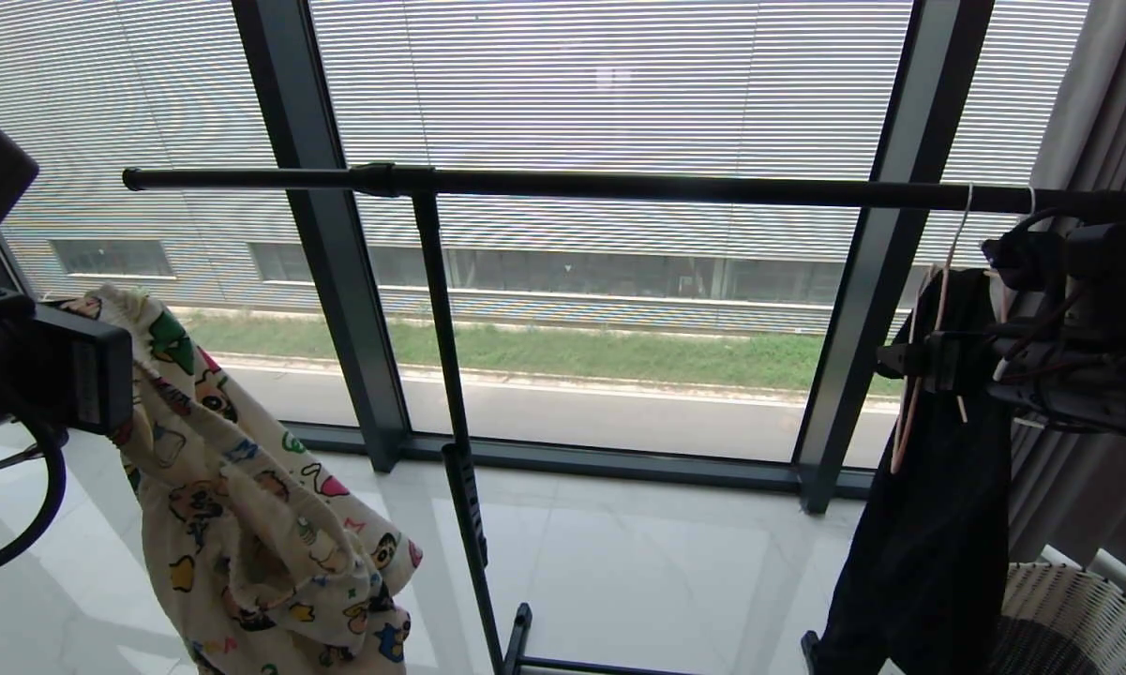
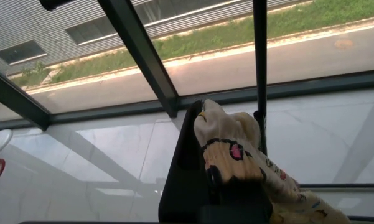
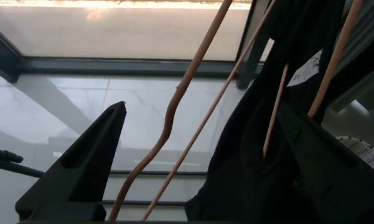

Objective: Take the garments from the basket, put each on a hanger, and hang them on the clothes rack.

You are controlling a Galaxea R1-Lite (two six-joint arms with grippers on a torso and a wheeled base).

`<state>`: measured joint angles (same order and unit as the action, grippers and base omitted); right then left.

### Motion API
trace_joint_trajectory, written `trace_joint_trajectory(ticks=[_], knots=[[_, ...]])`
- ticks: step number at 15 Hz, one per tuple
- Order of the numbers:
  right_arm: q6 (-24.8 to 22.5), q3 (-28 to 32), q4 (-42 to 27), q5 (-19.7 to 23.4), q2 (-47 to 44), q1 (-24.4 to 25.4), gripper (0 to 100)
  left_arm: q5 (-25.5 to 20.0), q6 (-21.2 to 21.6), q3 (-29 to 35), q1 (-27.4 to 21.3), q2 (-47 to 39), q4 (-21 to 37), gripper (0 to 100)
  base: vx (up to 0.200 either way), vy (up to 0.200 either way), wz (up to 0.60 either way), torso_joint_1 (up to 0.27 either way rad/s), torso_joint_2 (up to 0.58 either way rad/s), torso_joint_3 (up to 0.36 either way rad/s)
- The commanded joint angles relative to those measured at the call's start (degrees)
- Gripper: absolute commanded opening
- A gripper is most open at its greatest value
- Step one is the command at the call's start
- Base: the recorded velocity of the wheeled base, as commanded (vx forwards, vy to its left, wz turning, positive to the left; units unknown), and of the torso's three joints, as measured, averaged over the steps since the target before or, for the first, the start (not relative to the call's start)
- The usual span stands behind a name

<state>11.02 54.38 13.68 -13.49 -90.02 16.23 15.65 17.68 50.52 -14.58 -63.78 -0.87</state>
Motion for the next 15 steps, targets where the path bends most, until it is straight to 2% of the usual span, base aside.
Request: trace_joint_trajectory(ticks=[1,6,11,12,15], knots=[[-0.1,0.6,0.0,0.0,0.0,0.2,100,0.1,0.0,0.0,0.0,0.1,0.0,0,0.000,0.000,0.00,0.000,0.00,0.000],[-1.5,1.5,-0.5,0.3,-2.6,0.0,100,0.1,0.0,-0.1,0.1,0.1,0.0,0,0.000,0.000,0.00,0.000,0.00,0.000],[-1.8,5.7,-0.7,0.6,-6.8,-0.6,100,0.1,-0.1,-0.1,0.1,0.1,0.0,0,0.000,0.000,0.00,0.000,0.00,0.000],[-2.0,6.2,-0.8,0.8,-7.3,-0.7,0,0.1,-0.1,-0.1,0.1,0.1,0.0,0,0.000,0.000,0.00,0.000,0.00,0.000],[-2.6,6.3,-2.3,0.9,-7.4,-1.0,0,0.1,-0.1,-0.2,0.1,0.0,0.0,0,0.000,0.000,0.00,0.000,0.00,0.000]])
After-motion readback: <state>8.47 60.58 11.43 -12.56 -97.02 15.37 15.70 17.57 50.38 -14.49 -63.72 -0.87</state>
